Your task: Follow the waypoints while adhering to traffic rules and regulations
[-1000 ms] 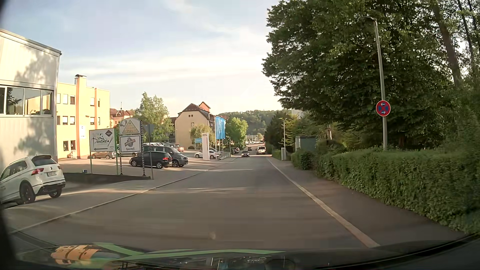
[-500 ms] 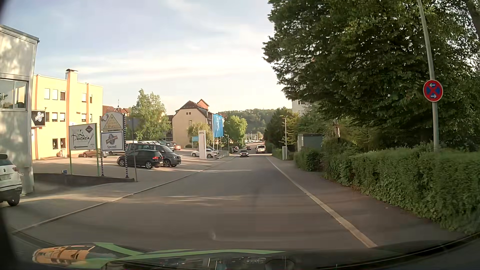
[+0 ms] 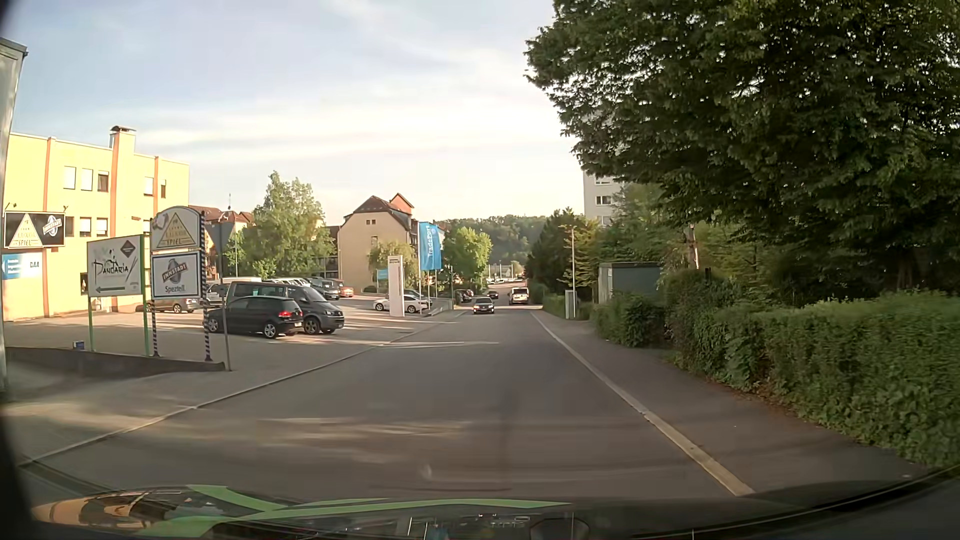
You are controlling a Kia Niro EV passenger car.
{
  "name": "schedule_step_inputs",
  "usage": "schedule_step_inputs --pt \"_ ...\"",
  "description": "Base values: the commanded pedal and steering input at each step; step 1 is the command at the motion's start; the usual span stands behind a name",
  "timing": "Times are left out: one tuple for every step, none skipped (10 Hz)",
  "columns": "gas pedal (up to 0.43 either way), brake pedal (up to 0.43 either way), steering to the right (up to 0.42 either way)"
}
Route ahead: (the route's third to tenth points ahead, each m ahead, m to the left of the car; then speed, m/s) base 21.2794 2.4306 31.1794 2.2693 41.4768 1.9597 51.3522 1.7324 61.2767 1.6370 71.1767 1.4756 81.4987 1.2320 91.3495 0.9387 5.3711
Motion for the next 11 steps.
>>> schedule_step_inputs --pt "0.000 0.079 0.006" --pt "0.000 0.079 0.008" --pt "0.000 0.079 0.008" --pt "0.000 0.079 0.008" --pt "0.000 0.079 0.007" --pt "0.000 0.079 0.007" --pt "0.000 0.073 0.006" --pt "0.000 0.049 0.004" --pt "0.000 0.030 0.004" --pt "0.000 0.024 0.004" --pt "0.000 0.043 0.004"
